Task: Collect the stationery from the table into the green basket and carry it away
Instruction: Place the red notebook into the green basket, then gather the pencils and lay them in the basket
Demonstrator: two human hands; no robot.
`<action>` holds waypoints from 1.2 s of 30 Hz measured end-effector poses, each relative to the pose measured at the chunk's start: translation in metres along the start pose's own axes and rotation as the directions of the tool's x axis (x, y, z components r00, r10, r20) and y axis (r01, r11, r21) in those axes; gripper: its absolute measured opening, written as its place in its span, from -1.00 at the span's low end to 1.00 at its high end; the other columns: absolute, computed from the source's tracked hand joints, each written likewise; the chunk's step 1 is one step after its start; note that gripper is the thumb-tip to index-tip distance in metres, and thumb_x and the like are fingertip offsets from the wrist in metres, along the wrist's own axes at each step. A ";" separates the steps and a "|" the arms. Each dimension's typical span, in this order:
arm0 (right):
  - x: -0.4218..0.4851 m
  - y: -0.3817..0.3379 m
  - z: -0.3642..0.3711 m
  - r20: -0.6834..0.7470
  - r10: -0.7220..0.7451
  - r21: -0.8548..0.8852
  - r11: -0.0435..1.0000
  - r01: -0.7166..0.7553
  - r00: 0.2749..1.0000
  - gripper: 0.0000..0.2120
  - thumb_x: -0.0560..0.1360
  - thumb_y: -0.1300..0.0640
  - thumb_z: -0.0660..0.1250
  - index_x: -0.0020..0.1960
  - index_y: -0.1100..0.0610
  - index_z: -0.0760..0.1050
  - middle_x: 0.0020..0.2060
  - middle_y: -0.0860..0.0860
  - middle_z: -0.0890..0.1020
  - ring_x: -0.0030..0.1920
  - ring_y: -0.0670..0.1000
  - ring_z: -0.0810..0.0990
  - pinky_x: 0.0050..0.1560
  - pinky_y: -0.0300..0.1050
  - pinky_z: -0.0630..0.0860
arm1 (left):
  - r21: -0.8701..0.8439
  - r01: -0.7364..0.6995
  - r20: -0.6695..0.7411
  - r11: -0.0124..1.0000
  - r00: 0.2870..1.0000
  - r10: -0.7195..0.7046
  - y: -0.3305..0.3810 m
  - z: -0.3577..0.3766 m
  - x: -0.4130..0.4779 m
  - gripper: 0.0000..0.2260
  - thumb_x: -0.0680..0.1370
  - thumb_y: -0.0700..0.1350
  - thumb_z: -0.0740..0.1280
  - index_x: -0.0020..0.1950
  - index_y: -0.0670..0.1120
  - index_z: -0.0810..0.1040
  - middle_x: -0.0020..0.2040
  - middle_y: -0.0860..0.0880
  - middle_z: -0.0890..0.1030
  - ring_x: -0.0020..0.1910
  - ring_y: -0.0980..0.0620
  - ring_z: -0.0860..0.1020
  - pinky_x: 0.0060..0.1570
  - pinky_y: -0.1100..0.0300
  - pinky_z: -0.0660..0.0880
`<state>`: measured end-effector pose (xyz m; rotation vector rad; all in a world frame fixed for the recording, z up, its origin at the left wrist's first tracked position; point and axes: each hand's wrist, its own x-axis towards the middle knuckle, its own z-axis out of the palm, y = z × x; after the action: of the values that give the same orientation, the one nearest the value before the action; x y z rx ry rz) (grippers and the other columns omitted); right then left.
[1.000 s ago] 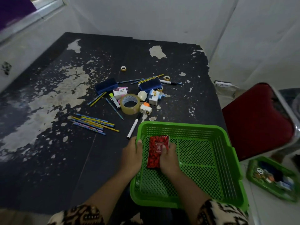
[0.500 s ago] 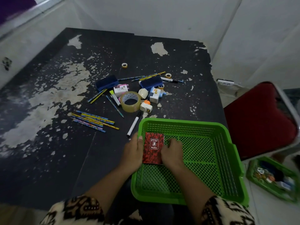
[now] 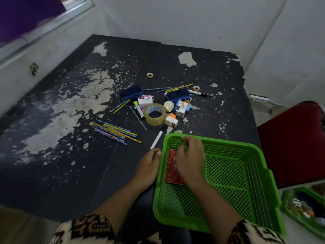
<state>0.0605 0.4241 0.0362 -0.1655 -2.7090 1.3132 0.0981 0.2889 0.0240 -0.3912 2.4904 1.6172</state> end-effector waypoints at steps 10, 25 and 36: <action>0.015 -0.051 0.051 0.315 -0.414 -0.253 0.830 0.496 0.854 -0.75 0.48 0.06 0.15 0.09 0.03 0.50 -0.04 -0.02 0.50 0.02 0.02 0.45 0.10 0.00 0.34 | 0.357 -0.053 -0.108 0.932 0.989 0.098 -0.061 -0.107 0.038 -0.88 0.64 -0.11 0.26 0.13 -0.03 0.56 0.02 0.05 0.60 -0.02 0.12 0.56 -0.08 0.30 0.44; 0.040 -0.079 0.169 0.629 0.077 -0.515 0.787 0.340 0.774 -0.75 0.57 0.32 0.15 0.25 0.26 0.36 0.19 0.24 0.37 0.14 0.24 0.47 0.14 0.11 0.46 | 0.882 -0.336 0.326 0.331 0.941 0.088 -0.101 -0.199 0.160 -0.20 0.55 -0.29 0.30 0.63 -0.02 -0.11 0.64 -0.05 -0.08 0.62 -0.07 -0.11 0.56 -0.16 -0.05; 0.048 -0.072 0.180 0.459 0.032 -0.351 0.924 0.148 0.888 -0.91 0.50 0.29 0.21 -0.02 0.23 0.46 0.02 0.18 0.50 -0.03 0.20 0.51 -0.08 -0.02 0.39 | 0.846 -0.488 0.433 0.214 0.864 0.258 -0.116 -0.187 0.174 -0.60 0.55 -0.25 0.23 0.40 -0.18 0.40 0.28 -0.22 0.44 0.22 -0.21 0.46 0.25 -0.03 0.40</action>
<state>-0.0190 0.2474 -0.0146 0.2261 -3.3161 0.8786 -0.0304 0.0500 -0.0464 0.5827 2.9134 -0.0979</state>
